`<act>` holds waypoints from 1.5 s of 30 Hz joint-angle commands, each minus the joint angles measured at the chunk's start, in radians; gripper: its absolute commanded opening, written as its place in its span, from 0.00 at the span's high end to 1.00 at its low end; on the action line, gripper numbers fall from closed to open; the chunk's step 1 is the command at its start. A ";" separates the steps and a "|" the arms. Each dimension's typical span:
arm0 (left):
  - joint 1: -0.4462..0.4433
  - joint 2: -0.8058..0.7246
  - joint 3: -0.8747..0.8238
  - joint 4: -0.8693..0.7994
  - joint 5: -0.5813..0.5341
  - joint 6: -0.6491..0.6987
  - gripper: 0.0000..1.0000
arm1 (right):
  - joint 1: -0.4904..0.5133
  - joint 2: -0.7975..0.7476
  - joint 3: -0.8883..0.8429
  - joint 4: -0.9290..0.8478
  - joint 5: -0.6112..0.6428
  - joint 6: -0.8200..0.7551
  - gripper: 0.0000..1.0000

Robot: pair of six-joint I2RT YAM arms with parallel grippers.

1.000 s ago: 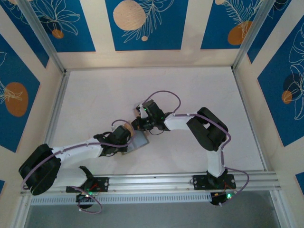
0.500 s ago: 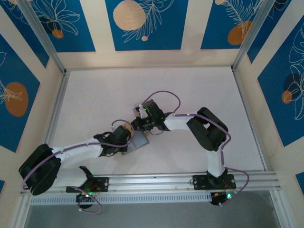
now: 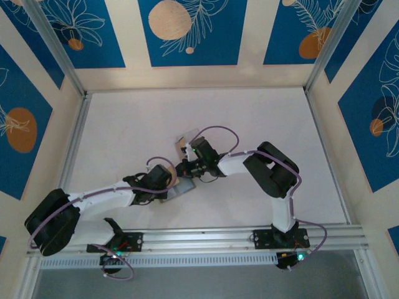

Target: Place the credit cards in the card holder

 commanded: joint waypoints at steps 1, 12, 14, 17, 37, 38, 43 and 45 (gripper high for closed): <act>0.005 0.032 -0.020 -0.073 0.011 0.001 0.87 | 0.013 -0.008 -0.043 -0.013 -0.021 0.000 1.00; 0.005 0.042 -0.013 -0.075 0.010 0.004 0.87 | 0.034 -0.038 -0.126 0.011 -0.013 0.017 1.00; 0.005 0.044 -0.009 -0.076 0.008 0.006 0.87 | 0.039 -0.039 -0.127 0.010 -0.017 0.015 1.00; 0.006 0.044 -0.006 -0.079 0.010 0.006 0.87 | 0.044 -0.041 -0.133 0.005 -0.018 0.015 1.00; 0.004 0.052 0.004 -0.073 0.019 0.012 0.87 | 0.089 0.053 -0.034 0.010 -0.059 0.034 1.00; 0.003 0.052 0.004 -0.074 0.019 0.011 0.87 | 0.092 0.058 -0.031 0.015 -0.058 0.038 1.00; 0.003 0.028 0.007 -0.078 0.019 0.002 0.86 | 0.101 0.077 -0.039 0.016 -0.044 0.050 1.00; 0.005 0.001 0.006 -0.092 0.011 -0.010 0.86 | 0.100 0.075 -0.050 0.015 -0.032 0.053 1.00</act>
